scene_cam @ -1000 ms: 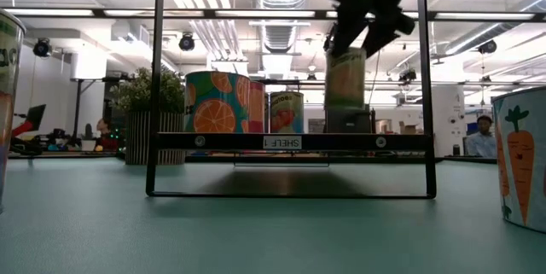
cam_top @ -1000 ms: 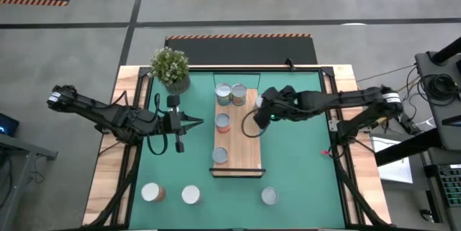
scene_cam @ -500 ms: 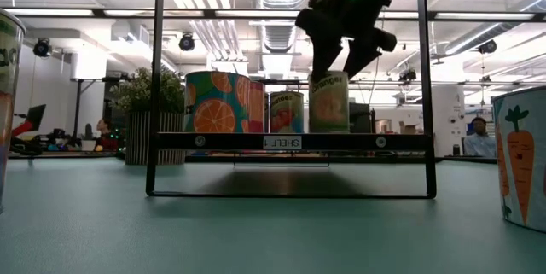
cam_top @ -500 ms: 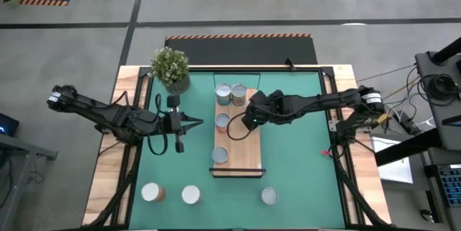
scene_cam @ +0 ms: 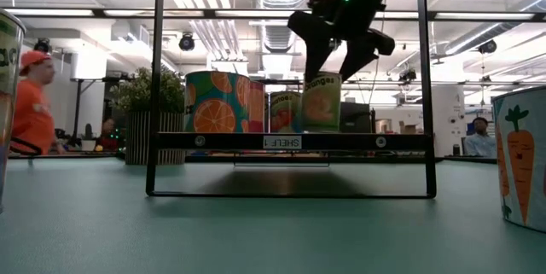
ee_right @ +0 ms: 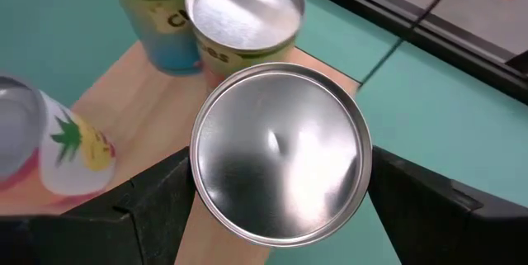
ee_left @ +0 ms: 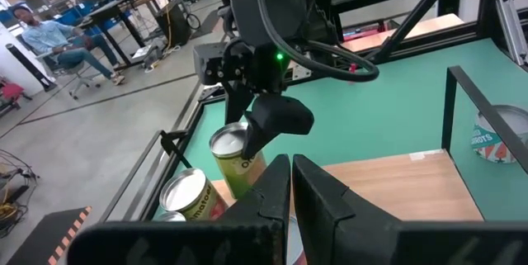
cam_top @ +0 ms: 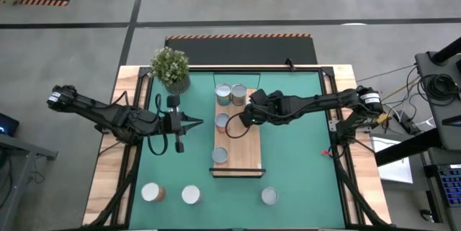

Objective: Pick and place cans onto a shelf
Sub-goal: Put the canned oranges on the shelf

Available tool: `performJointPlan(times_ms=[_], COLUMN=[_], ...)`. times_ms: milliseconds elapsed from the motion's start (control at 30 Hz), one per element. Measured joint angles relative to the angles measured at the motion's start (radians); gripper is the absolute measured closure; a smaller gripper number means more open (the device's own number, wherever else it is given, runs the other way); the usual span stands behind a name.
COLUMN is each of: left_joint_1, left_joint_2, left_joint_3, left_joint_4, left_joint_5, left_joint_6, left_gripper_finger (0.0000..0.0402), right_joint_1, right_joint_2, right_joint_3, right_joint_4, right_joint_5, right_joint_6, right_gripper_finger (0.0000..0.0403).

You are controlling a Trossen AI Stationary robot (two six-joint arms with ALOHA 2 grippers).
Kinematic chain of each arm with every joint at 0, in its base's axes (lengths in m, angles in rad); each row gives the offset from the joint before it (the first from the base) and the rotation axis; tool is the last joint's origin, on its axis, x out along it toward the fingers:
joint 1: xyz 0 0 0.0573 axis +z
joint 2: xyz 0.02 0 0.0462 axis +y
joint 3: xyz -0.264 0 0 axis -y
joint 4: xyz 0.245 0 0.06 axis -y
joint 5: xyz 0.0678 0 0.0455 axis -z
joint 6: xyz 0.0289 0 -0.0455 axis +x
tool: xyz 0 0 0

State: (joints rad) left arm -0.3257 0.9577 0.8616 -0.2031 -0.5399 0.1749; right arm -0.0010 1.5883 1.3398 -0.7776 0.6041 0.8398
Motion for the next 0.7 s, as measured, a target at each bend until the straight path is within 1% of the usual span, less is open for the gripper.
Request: performJointPlan(times_ms=[333,700], left_joint_1=[0.0,0.0], left_joint_2=[0.0,0.0], left_joint_3=[0.0,0.0], left_joint_4=[0.0,0.0], left_joint_5=[0.0,0.0], left_joint_6=[0.0,0.0], left_gripper_finger=[0.0402,0.0402], right_joint_1=[0.0,0.0], right_joint_2=[0.001,0.001], right_joint_3=[-0.02,-0.033], right_joint_4=[0.006,0.022], right_joint_5=[0.0,0.001], right_joint_6=[0.032,0.023], right_gripper_finger=[0.0087,0.0087])
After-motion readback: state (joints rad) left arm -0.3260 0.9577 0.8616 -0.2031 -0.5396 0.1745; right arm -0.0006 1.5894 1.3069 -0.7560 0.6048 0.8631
